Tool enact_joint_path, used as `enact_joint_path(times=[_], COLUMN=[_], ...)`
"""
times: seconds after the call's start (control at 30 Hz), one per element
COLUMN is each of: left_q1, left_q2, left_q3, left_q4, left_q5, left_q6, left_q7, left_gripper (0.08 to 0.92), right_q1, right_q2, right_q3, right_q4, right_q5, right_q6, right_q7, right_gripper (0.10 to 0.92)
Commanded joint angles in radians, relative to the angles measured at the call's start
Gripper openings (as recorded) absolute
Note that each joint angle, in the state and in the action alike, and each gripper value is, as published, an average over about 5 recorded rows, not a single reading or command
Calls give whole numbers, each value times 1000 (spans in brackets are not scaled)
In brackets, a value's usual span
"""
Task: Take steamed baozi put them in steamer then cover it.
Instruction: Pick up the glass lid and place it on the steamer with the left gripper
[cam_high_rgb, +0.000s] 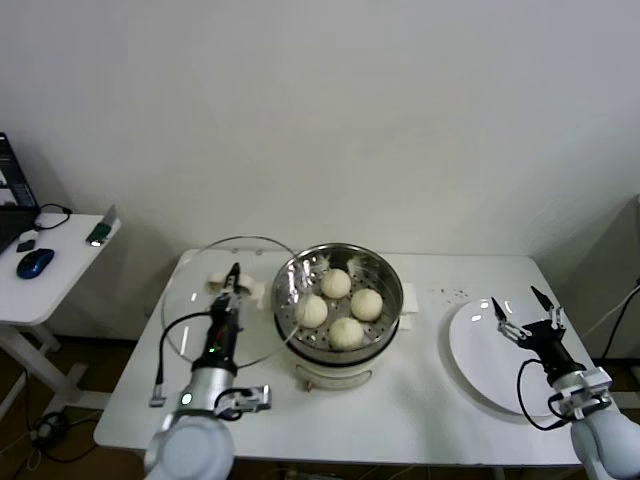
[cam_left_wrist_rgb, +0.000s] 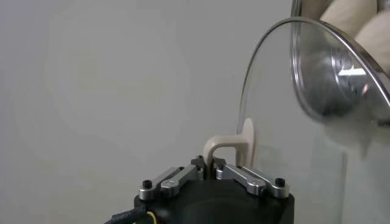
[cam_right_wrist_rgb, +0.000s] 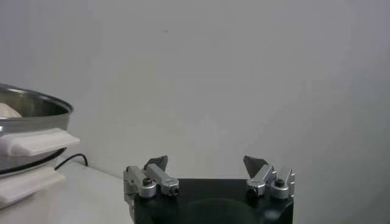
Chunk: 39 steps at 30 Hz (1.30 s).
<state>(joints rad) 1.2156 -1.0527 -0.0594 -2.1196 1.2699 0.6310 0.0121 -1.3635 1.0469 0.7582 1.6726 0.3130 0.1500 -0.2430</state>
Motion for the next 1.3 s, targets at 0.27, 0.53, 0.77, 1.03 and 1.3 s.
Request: enact_joint_path(times=[0.27, 0.53, 0.77, 1.03, 1.3], left_q1=[-344, -341, -335, -314, -323], left_q2=[-286, -365, -385, -405, -416], left_q3=[304, 298, 298, 296, 303], left_q4=[204, 293, 320, 336, 361], left_q5=[121, 154, 176, 169, 163], left_q6=[100, 98, 95, 91, 84], left_q7=[274, 263, 264, 242, 224], left_gripper=[154, 154, 154, 154, 154], right_q1=[7, -28, -36, -39, -50], right_q2=[18, 20, 28, 33, 37], right_q3=[49, 102, 110, 115, 130], right_q4=[-22, -28, -31, -32, -37], right_q5=[-7, -2, -3, -4, -2], right_q6=[12, 25, 29, 31, 38], right_q7=[-6, -20, -24, -25, -28], right_gripper=[823, 823, 823, 823, 823])
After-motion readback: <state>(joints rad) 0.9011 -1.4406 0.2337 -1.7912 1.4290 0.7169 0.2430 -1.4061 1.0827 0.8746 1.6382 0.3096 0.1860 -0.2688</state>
